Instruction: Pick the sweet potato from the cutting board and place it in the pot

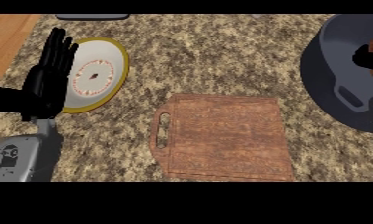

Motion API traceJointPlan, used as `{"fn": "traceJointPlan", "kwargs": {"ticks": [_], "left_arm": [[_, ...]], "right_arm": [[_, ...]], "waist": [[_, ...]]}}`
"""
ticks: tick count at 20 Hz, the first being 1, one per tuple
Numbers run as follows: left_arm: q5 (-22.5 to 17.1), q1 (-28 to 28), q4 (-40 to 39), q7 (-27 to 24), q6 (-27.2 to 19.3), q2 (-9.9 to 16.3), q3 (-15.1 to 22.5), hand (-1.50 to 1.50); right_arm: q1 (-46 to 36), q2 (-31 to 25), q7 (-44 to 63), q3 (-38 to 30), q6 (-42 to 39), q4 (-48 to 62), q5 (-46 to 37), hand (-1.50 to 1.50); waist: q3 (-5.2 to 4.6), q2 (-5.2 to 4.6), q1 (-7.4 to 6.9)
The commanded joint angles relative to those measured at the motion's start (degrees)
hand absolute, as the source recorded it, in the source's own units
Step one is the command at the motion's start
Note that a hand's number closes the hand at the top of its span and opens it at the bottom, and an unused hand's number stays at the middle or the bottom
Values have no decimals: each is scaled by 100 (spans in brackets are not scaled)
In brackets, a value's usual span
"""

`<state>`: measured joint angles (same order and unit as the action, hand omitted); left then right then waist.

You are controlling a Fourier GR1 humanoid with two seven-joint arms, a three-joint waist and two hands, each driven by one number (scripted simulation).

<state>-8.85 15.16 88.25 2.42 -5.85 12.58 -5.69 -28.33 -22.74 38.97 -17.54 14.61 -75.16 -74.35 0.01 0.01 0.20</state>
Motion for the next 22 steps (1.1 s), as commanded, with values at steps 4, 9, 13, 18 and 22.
{"fn": "traceJointPlan", "kwargs": {"ticks": [4, 9, 13, 18, 22], "left_arm": [[34, 21, 86, 161, 77, 57, -64, 0], [-49, 205, 399, 497, 42, 112, -123, 0], [90, 279, 241, 403, -127, -98, 21, 0], [140, 159, -55, 62, 49, -64, -11, 0], [9, 323, 58, 310, 122, 89, -160, 0]], "right_arm": [[158, -403, -920, -448, 944, 1283, 487, 150], [-276, -610, -982, -549, 710, 2200, 673, 150], [-58, -511, -1758, -1219, 769, 2853, 1809, 150], [-335, -571, -2670, -1360, 436, 3500, 2461, -150], [-675, -661, -3427, -1326, 981, 3995, 2485, -150]], "waist": [[2, -10, -55], [2, -9, -91], [15, -19, -83], [6, -22, -79], [9, -30, -120]]}}
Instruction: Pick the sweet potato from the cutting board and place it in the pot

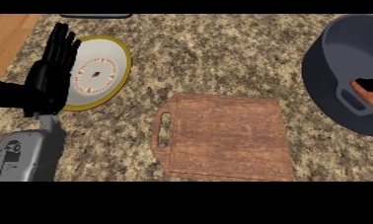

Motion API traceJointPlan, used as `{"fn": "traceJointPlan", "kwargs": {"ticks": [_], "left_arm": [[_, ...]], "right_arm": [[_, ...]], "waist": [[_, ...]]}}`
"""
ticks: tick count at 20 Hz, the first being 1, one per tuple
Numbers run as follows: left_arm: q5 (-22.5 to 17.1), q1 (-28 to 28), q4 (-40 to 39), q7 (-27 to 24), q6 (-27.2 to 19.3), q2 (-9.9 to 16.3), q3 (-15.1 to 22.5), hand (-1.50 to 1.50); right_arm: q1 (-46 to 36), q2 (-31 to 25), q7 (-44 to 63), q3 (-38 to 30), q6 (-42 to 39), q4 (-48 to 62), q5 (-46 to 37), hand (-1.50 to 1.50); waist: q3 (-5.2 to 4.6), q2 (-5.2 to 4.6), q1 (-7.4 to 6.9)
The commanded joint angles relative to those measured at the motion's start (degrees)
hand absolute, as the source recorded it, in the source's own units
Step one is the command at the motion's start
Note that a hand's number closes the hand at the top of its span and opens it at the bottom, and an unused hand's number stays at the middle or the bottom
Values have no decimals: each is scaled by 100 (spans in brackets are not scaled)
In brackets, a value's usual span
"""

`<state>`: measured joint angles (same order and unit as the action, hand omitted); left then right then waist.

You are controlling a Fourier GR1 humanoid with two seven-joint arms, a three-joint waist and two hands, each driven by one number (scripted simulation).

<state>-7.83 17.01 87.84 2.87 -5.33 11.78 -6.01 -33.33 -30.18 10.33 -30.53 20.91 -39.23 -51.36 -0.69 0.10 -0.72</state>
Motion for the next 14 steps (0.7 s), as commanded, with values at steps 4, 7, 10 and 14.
{"fn": "traceJointPlan", "kwargs": {"ticks": [4, 7, 10, 14], "left_arm": [[181, 50, 103, 165, -208, -163, 165, 0], [151, 45, -192, -97, -140, -95, -3, 0], [225, -99, 178, 158, -264, -205, 160, 0], [169, -116, 21, -6, -156, -259, 145, 0]], "right_arm": [[-357, 28, -1144, -524, 339, 15, 981, -150], [-475, 265, -903, -736, 543, -297, 1337, -150], [-389, 223, -1169, -1173, 684, -265, 1889, -150], [-124, 150, -1550, -1436, 477, -614, 2540, -150]], "waist": [[79, -18, 33], [71, -6, 81], [78, -10, 36], [71, -9, 86]]}}
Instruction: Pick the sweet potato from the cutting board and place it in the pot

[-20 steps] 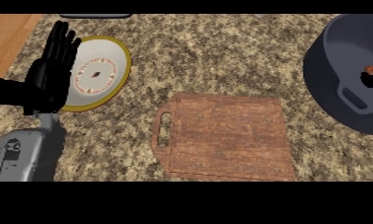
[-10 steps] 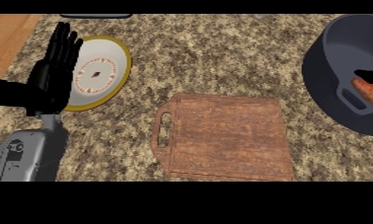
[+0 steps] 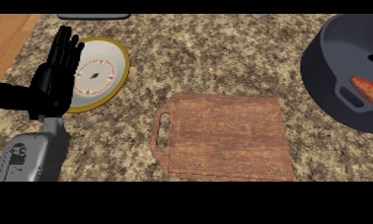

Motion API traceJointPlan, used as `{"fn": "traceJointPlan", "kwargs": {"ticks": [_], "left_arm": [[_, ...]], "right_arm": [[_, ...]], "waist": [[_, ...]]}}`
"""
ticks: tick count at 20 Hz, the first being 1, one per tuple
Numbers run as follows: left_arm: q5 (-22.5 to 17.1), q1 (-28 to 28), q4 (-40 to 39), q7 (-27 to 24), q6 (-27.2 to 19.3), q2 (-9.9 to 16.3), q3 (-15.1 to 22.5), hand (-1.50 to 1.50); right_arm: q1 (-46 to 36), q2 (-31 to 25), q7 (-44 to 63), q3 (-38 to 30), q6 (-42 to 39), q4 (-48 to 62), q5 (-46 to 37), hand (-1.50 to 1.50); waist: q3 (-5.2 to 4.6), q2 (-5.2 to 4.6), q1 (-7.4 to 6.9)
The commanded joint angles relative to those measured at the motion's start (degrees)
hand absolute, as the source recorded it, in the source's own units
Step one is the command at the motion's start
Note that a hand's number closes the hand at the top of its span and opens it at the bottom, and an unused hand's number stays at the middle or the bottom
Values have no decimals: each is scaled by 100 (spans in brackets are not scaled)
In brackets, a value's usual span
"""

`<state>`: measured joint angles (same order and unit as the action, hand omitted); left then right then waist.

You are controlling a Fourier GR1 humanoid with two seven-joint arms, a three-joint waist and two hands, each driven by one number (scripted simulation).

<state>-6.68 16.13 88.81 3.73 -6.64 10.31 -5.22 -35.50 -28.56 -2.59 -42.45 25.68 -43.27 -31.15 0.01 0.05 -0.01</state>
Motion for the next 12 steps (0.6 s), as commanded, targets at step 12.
{"fn": "traceJointPlan", "kwargs": {"ticks": [12], "left_arm": [[9, -71, -131, -166, 112, -18, -106, 0]], "right_arm": [[1961, -225, -1232, -1065, -769, -1320, 2116, -150]], "waist": [[-2, 5, 49]]}}
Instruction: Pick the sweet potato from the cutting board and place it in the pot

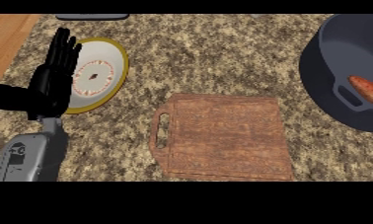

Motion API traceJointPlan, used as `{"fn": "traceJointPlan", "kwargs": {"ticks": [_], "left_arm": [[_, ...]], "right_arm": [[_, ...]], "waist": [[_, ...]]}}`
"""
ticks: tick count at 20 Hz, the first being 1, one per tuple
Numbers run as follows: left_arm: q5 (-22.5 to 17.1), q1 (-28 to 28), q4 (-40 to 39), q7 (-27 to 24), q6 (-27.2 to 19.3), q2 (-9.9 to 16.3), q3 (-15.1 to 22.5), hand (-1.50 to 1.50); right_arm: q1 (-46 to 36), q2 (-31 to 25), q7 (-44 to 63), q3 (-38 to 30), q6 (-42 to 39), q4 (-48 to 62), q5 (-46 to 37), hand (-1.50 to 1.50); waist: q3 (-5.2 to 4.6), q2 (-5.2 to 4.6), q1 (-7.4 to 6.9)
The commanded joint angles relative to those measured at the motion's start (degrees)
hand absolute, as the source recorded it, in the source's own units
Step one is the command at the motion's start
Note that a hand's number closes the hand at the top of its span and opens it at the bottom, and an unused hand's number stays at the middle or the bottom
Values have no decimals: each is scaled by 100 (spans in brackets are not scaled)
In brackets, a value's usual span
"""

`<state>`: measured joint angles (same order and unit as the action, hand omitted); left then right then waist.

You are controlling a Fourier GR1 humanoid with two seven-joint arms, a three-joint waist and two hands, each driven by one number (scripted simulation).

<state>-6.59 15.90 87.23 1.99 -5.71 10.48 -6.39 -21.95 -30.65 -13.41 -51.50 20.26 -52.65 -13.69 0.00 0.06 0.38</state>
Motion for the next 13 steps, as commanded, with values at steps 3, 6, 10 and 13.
{"fn": "traceJointPlan", "kwargs": {"ticks": [3, 6, 10, 13], "left_arm": [[-13, -505, 886, 403, 54, -12, 164, 0], [-38, -240, 258, -49, 121, 53, -98, 0], [-325, -4, 222, 294, 343, 326, -385, 0], [-100, -186, 37, -96, 308, 97, -180, 0]], "right_arm": [[971, -239, -224, -458, -573, -396, 732, -150], [1262, -394, -429, -660, -823, -278, 1110, -150], [1686, -610, -399, -812, -1105, -354, 1383, -150], [1870, -823, -692, -871, -1270, 120, 1557, -150]], "waist": [[2, 15, -28], [1, -2, -11], [0, -1, -2], [1, -6, -15]]}}
